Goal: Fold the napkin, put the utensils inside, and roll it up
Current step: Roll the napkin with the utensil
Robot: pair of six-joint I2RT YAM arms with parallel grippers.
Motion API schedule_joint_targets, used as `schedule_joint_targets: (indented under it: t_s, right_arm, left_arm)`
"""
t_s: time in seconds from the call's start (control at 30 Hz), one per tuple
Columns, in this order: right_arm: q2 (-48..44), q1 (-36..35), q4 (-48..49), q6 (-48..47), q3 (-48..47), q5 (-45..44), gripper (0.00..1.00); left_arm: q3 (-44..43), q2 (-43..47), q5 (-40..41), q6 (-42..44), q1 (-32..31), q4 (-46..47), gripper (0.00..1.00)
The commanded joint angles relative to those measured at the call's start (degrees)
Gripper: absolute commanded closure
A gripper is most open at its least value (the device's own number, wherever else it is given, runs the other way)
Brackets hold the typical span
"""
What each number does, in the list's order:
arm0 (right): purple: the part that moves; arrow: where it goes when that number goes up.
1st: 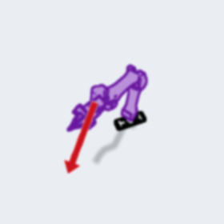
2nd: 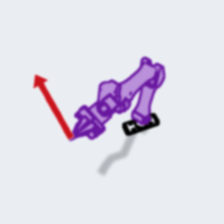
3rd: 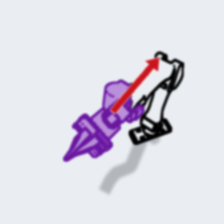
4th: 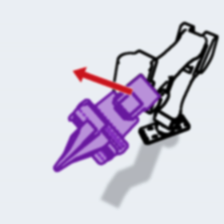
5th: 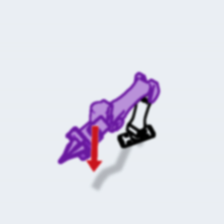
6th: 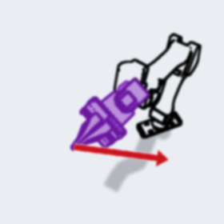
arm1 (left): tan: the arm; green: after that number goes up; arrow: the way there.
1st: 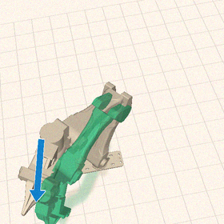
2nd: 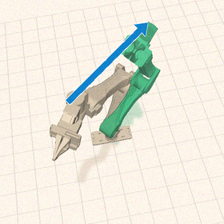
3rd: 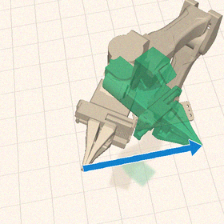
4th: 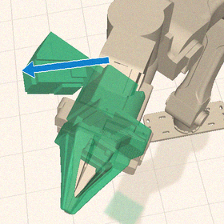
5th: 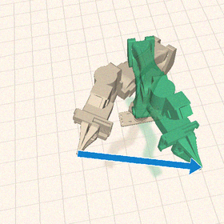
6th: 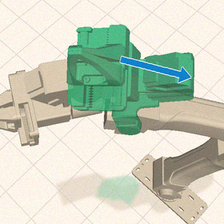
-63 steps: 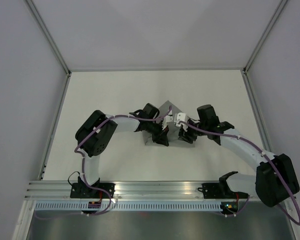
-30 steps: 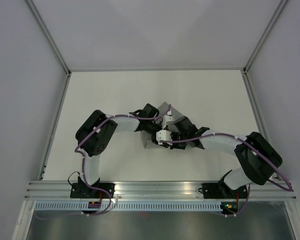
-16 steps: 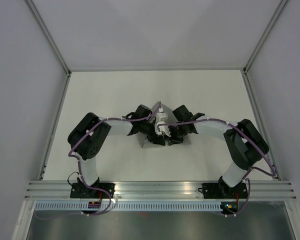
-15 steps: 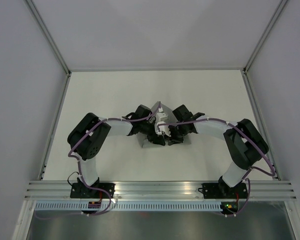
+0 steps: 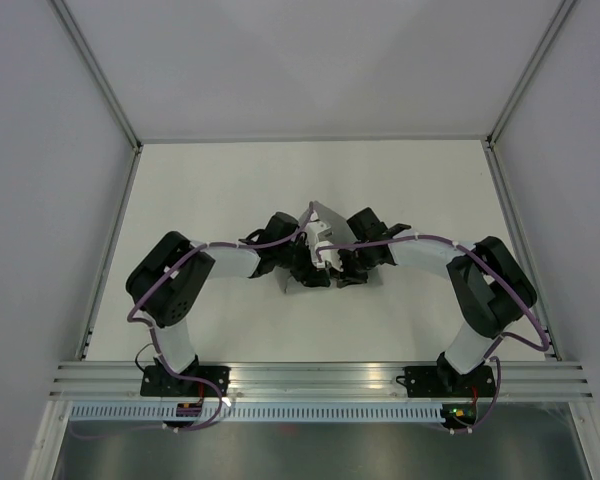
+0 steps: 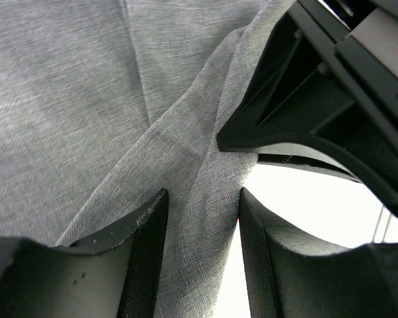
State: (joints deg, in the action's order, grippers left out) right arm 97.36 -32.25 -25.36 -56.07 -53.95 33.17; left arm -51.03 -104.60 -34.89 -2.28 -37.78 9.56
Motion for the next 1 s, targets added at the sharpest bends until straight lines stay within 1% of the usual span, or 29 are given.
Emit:
schedule_joint_targets:
  t_s: [0.0,0.17,0.3,0.43,0.47,0.57,0.7,0.73,0.77,0.8,0.87,0.93,0.97]
  right_arm:
    - [1.7,1.1,-9.1,2.5,0.5,0.4,0.99]
    - [2.4,1.1,-9.1,2.6,0.1,0.2,0.99]
    - [3.4,1.1,-9.3,2.6,-0.3,0.0,1.0]
    - [3.8,1.1,-10.1,2.3,-0.7,-0.1,1.0]
    - [3.7,1.0,-10.0,2.3,-0.8,-0.1,1.0]
    - [3.5,1.0,-10.1,2.0,-1.2,-0.3,0.99]
    - [3.8,1.0,-10.5,1.8,-1.6,-0.1,1.0]
    - [3.8,1.0,-10.8,1.8,-1.9,0.3,1.0]
    - [4.2,1.0,-11.0,1.7,-1.9,0.3,0.99]
    - [4.3,1.0,-11.1,1.7,-1.9,0.3,1.0]
    - [4.4,1.0,-11.0,1.7,-1.7,-0.2,1.0]
    - [4.3,1.0,-10.9,1.8,-1.4,-0.5,1.0]
    - [4.2,1.0,-10.8,2.0,-1.3,-0.6,0.99]
  left_arm:
    - [1.4,3.7,11.9,1.5,1.9,5.3,0.49]
    - [3.1,4.6,18.6,2.1,2.2,6.3,0.49]
    - [4.2,5.0,21.2,1.8,2.4,8.1,0.47]
    - [3.7,4.6,19.7,1.4,3.0,7.8,0.46]
    - [3.8,4.6,17.3,2.1,3.0,8.0,0.46]
    - [4.0,4.4,16.1,2.1,3.1,8.5,0.47]
    - [4.9,4.4,12.8,1.1,3.2,11.5,0.46]
    - [5.2,4.8,12.2,0.9,3.2,12.4,0.12]
    - [5.6,5.0,11.3,0.4,3.3,13.3,0.01]
    - [6.9,5.3,10.2,0.3,3.3,15.9,0.01]
    - [7.8,5.9,9.2,-0.3,3.3,17.3,0.03]
    - [9.2,6.2,10.5,-0.7,3.3,20.4,0.02]
    - [9.8,6.8,12.4,-1.3,3.3,21.4,0.02]
